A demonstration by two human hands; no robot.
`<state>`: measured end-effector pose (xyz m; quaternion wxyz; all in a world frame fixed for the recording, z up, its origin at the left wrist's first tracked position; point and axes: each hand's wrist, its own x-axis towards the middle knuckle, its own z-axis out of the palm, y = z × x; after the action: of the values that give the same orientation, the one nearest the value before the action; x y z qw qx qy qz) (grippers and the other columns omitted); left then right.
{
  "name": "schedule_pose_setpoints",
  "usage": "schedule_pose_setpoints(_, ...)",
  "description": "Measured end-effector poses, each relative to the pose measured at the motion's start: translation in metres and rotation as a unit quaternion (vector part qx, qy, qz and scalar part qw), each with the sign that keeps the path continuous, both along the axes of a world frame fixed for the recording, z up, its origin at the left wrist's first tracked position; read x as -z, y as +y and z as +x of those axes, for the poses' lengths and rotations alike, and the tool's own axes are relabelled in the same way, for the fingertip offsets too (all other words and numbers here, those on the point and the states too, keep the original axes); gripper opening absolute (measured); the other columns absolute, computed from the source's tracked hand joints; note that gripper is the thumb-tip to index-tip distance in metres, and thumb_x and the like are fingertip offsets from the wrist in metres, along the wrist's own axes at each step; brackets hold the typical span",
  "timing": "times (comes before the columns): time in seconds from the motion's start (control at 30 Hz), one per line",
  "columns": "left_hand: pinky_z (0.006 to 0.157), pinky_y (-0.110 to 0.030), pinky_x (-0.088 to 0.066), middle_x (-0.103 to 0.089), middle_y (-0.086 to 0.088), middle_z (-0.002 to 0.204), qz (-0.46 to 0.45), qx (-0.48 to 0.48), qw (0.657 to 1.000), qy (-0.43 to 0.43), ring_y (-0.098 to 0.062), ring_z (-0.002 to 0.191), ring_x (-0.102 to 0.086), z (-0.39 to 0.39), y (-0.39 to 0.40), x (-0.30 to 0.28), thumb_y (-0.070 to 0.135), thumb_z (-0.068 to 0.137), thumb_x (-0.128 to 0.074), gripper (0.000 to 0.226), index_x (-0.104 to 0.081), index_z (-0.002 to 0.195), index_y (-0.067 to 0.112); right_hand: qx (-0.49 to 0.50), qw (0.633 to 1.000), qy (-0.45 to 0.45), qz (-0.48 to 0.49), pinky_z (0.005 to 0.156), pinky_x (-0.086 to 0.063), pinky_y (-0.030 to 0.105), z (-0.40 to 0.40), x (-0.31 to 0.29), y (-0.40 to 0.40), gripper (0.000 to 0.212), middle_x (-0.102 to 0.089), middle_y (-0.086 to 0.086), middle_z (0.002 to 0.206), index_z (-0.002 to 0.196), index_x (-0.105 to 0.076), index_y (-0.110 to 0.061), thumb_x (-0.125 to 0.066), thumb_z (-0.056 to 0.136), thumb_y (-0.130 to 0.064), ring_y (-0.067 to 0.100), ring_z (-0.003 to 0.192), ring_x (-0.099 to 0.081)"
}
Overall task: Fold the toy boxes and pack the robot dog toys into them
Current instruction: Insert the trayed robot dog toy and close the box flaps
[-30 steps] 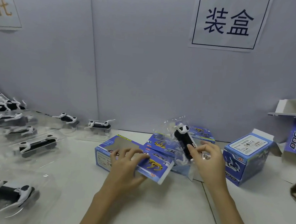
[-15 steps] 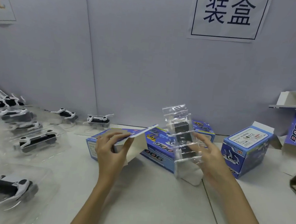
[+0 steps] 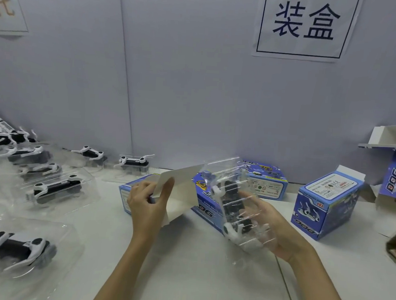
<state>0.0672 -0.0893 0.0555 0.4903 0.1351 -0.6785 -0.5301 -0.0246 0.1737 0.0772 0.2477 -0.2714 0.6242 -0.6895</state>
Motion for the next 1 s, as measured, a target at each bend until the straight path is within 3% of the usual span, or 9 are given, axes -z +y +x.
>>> schedule_pose_setpoints(0.07,0.083,-0.045,-0.04,-0.058,-0.005,0.084,0.005,0.005,1.0,0.0,-0.027,0.094,-0.048,0.0,0.0,0.0,0.064,0.083,-0.064,0.06,-0.071,0.08,0.005,-0.029,0.999,-0.012,-0.018,0.082,-0.061,0.034,0.002,-0.001,0.008,0.059,-0.063,0.021,0.135,0.13,-0.072,-0.036,-0.089,0.074,-0.039,0.028,0.108,-0.073)
schedule_pose_setpoints(0.13,0.086,-0.049,-0.042,-0.06,-0.01,0.088,0.007,0.01,1.0,-0.001,-0.029,0.096,-0.049,0.001,0.001,0.0,0.065,0.083,-0.062,0.062,-0.071,0.082,0.004,-0.054,0.998,0.01,0.001,0.08,-0.061,0.03,0.003,-0.001,0.015,0.084,-0.068,0.012,0.132,0.142,-0.063,-0.032,-0.093,0.066,-0.051,0.028,0.107,-0.073)
schedule_pose_setpoints(0.2,0.087,-0.051,-0.042,-0.058,-0.012,0.087,0.006,0.014,1.0,0.001,-0.029,0.095,-0.048,0.001,0.001,-0.001,0.065,0.083,-0.062,0.064,-0.07,0.081,0.002,-0.079,0.996,-0.023,0.021,0.072,-0.06,0.022,0.004,0.0,0.013,0.071,-0.078,-0.008,0.11,0.15,-0.053,-0.031,-0.081,0.085,-0.033,0.013,0.093,-0.076)
schedule_pose_setpoints(0.27,0.088,-0.052,-0.042,-0.057,-0.015,0.086,0.003,0.016,1.0,0.002,-0.03,0.094,-0.047,0.002,0.001,-0.001,0.064,0.083,-0.062,0.067,-0.068,0.08,-0.003,-0.091,0.993,0.006,0.079,0.078,-0.058,0.022,0.007,0.0,0.006,0.057,-0.078,-0.011,0.112,0.141,-0.061,-0.042,-0.07,0.09,-0.017,0.013,0.098,-0.076)
schedule_pose_setpoints(0.37,0.092,-0.057,-0.041,-0.057,-0.02,0.086,-0.008,0.023,1.0,-0.007,-0.03,0.094,-0.048,0.003,0.001,0.0,0.061,0.085,-0.067,0.065,-0.066,0.077,-0.004,-0.102,0.98,0.071,0.158,0.086,-0.054,0.019,0.017,-0.001,-0.01,0.052,-0.074,-0.01,0.125,0.123,-0.068,-0.056,-0.078,0.08,-0.028,0.01,0.112,-0.071)
schedule_pose_setpoints(0.5,0.097,-0.063,-0.043,-0.066,-0.014,0.094,-0.021,0.071,0.997,-0.015,-0.032,0.101,-0.056,0.004,0.003,-0.001,0.067,0.079,-0.071,0.05,-0.077,0.085,0.018,-0.069,0.976,0.095,0.184,0.102,-0.053,0.03,0.019,0.0,-0.023,0.059,-0.07,-0.008,0.132,0.123,-0.065,-0.061,-0.083,0.07,-0.04,0.007,0.122,-0.065)
schedule_pose_setpoints(0.67,0.093,-0.058,-0.042,-0.061,0.001,0.083,-0.09,0.101,0.99,-0.033,-0.02,0.091,-0.052,0.004,0.0,-0.001,0.068,0.082,-0.06,0.028,-0.074,0.086,0.044,-0.029,0.97,0.12,0.21,0.109,-0.048,0.051,0.017,-0.005,-0.016,0.055,-0.076,-0.005,0.114,0.12,-0.067,-0.06,-0.08,0.073,-0.036,0.014,0.109,-0.072)
schedule_pose_setpoints(0.77,0.093,-0.054,-0.038,-0.057,0.011,0.082,-0.145,0.113,0.981,-0.063,-0.008,0.091,-0.049,0.003,-0.003,0.003,0.066,0.084,-0.057,0.025,-0.072,0.081,0.046,-0.01,0.964,0.135,0.23,0.1,-0.054,0.053,0.016,-0.007,-0.012,0.056,-0.071,0.005,0.119,0.121,-0.067,-0.06,-0.08,0.07,-0.04,0.02,0.109,-0.071)
schedule_pose_setpoints(1.0,0.097,-0.036,-0.034,-0.06,0.015,0.095,-0.273,0.151,0.937,-0.155,-0.004,0.103,-0.049,0.006,-0.009,0.009,0.052,0.087,-0.067,0.015,-0.074,0.1,0.048,0.03,0.926,0.234,0.295,0.064,-0.056,0.02,0.007,-0.004,-0.002,0.053,-0.064,-0.008,0.119,0.112,-0.066,-0.065,-0.072,0.071,-0.032,0.006,0.073,-0.068)
